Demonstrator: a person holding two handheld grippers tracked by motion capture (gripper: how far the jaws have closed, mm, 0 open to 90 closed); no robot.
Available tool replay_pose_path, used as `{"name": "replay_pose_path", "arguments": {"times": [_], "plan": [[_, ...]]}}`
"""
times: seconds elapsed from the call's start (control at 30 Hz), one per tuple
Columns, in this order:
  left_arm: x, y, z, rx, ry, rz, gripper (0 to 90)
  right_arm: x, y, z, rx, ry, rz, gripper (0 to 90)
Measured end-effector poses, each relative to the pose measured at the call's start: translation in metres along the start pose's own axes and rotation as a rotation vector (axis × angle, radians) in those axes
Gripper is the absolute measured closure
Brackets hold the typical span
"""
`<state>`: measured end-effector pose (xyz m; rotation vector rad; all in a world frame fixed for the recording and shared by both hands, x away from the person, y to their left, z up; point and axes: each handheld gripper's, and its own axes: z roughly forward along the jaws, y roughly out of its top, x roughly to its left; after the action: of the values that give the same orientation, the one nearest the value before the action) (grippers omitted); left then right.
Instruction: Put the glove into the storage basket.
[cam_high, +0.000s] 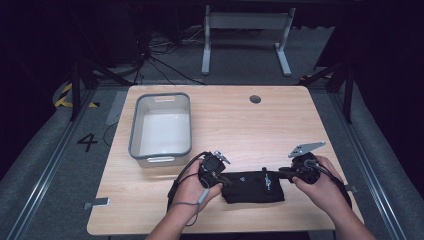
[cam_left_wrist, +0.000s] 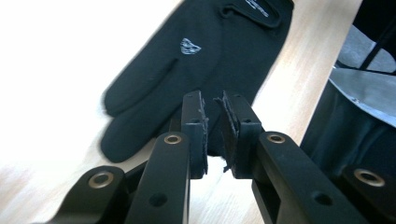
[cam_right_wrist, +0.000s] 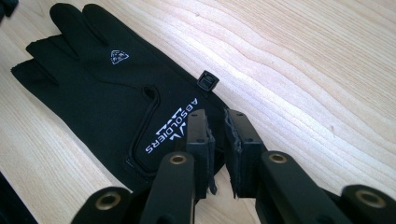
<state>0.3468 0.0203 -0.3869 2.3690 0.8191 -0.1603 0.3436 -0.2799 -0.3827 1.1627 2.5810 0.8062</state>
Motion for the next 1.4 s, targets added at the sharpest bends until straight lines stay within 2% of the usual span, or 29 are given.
{"name": "replay_pose_path", "arguments": {"times": [0.2, 0.4, 0.6, 0.77, 1.03, 1.1, 1.17, 1.3, 1.4], "plan": [[0.009, -0.002, -0.012, -0.023, 0.022, -0.01, 75.9, -0.009, -0.005, -0.003, -0.005, 0.0, 0.03, 79.6], [0.011, 0.001, -0.012, -0.032, 0.029, 0.001, 73.7, -0.016, -0.01, -0.006, 0.001, -0.015, 0.054, 79.6], [0.008, 0.009, -0.006, -0.019, 0.025, 0.047, 67.0, -0.023, -0.014, -0.009, 0.0, -0.022, 0.073, 78.5], [0.006, 0.016, -0.001, -0.006, 0.023, 0.083, 59.3, -0.033, -0.02, -0.013, 0.001, -0.029, 0.106, 77.1], [-0.001, 0.034, 0.019, 0.05, 0.03, 0.196, 43.9, -0.044, -0.03, -0.018, -0.008, -0.039, 0.149, 75.1], [-0.001, 0.037, 0.024, 0.053, 0.024, 0.213, 42.7, -0.046, -0.032, -0.018, -0.004, -0.032, 0.157, 74.1], [0.0, 0.038, 0.03, 0.045, 0.022, 0.247, 42.5, -0.048, -0.033, -0.017, -0.003, -0.029, 0.167, 73.8], [0.0, 0.041, 0.039, 0.058, 0.012, 0.265, 41.6, -0.051, -0.035, -0.014, 0.002, -0.023, 0.177, 73.3], [-0.001, 0.044, 0.045, 0.067, 0.005, 0.252, 41.7, -0.051, -0.035, -0.014, 0.002, -0.018, 0.18, 73.0]]}}
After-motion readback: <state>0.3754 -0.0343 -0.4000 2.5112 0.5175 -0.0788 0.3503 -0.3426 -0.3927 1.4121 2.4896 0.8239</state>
